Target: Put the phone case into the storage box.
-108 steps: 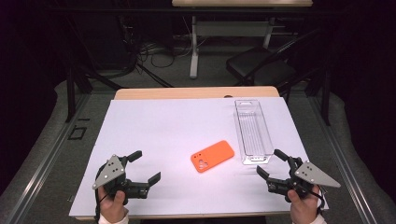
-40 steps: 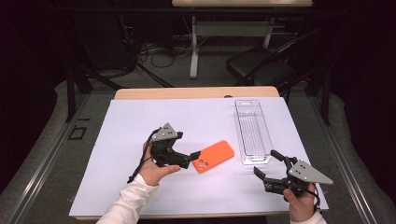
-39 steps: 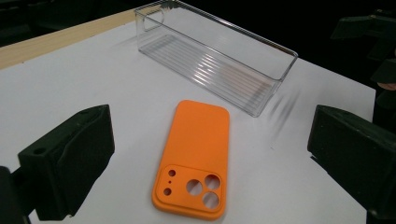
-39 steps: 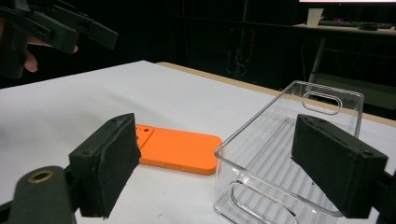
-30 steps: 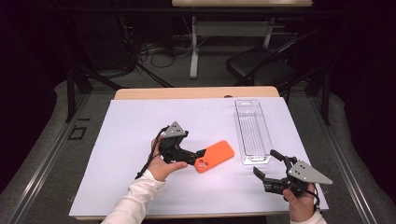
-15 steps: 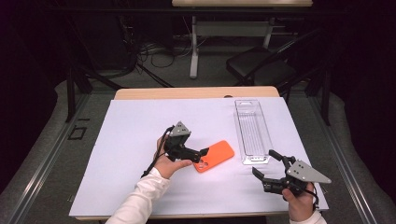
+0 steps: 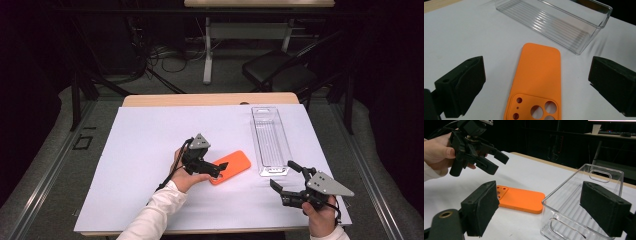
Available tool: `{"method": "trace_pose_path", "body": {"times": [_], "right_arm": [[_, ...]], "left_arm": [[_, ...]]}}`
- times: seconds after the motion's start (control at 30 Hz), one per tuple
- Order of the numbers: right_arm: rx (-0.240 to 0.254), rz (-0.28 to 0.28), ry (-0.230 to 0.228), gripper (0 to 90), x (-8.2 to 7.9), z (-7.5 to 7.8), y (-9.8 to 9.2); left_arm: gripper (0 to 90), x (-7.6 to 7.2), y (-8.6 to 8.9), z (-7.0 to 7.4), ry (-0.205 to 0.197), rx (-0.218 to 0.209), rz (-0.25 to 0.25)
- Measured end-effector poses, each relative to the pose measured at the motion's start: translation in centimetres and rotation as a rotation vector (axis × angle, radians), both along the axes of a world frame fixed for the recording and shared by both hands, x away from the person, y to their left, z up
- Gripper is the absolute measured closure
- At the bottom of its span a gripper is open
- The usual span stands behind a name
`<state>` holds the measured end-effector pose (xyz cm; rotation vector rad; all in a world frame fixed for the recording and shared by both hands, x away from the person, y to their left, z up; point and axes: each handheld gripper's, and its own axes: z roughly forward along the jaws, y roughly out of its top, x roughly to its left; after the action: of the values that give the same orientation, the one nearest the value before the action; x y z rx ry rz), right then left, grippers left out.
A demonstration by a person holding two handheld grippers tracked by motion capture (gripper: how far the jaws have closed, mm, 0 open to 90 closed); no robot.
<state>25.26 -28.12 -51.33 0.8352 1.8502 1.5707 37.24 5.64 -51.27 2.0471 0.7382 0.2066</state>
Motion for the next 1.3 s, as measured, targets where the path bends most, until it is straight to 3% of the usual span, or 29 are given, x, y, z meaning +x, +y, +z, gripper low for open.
{"method": "trace_pose_path", "body": {"times": [0.63,1.3], "right_arm": [[-0.010,0.002,0.009,14.1,0.0,-0.1,0.0],[-0.015,0.009,0.006,14.1,0.1,-0.1,0.0]], "left_arm": [[1.5,0.7,-1.9,-2.4,0.056,0.064,-0.021],[4.6,1.0,-3.6,-4.1,0.068,0.107,-0.027]]}}
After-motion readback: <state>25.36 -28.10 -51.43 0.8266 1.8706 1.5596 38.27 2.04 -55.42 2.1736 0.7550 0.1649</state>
